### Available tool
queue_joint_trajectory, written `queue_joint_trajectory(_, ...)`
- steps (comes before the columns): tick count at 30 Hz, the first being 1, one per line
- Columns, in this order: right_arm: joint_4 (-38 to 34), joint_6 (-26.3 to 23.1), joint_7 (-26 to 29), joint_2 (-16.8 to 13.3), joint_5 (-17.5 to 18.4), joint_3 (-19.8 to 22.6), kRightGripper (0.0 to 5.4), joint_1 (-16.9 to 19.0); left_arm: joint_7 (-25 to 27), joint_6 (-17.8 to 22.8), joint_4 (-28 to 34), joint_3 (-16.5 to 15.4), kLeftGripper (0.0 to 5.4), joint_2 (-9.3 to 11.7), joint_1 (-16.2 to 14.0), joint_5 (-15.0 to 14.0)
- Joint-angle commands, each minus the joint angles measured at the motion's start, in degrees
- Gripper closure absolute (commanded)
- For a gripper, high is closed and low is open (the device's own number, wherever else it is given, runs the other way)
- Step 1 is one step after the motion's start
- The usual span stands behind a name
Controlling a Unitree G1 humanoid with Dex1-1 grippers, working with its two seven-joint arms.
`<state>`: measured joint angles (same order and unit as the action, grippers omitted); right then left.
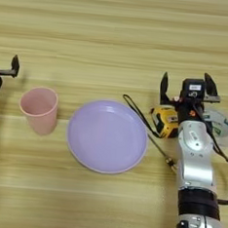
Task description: Move the objects on the table
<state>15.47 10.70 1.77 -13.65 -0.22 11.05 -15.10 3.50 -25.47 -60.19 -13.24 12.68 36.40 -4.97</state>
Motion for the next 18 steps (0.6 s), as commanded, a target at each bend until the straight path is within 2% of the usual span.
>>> queue_joint_trajectory(1, -0.76, -0.63, 0.24, -0.44, 0.07, -0.22, 0.02, 0.47, 0.07, -0.51, 0.60, -0.06, 0.00, -0.29, 0.19, -0.38)
queue_joint_trajectory(11, -0.93, -0.71, 0.41, -0.50, 0.07, -0.48, 0.02, 0.60, -0.66, -1.18, 1.29, 0.66, 0.00, -0.62, -0.17, 0.46)
queue_joint_trajectory(18, -2.04, -0.56, 3.46, -0.71, -0.42, -3.11, 0.02, 1.48, -1.08, -1.23, 1.63, 1.17, 0.00, -0.81, -0.31, 0.67)
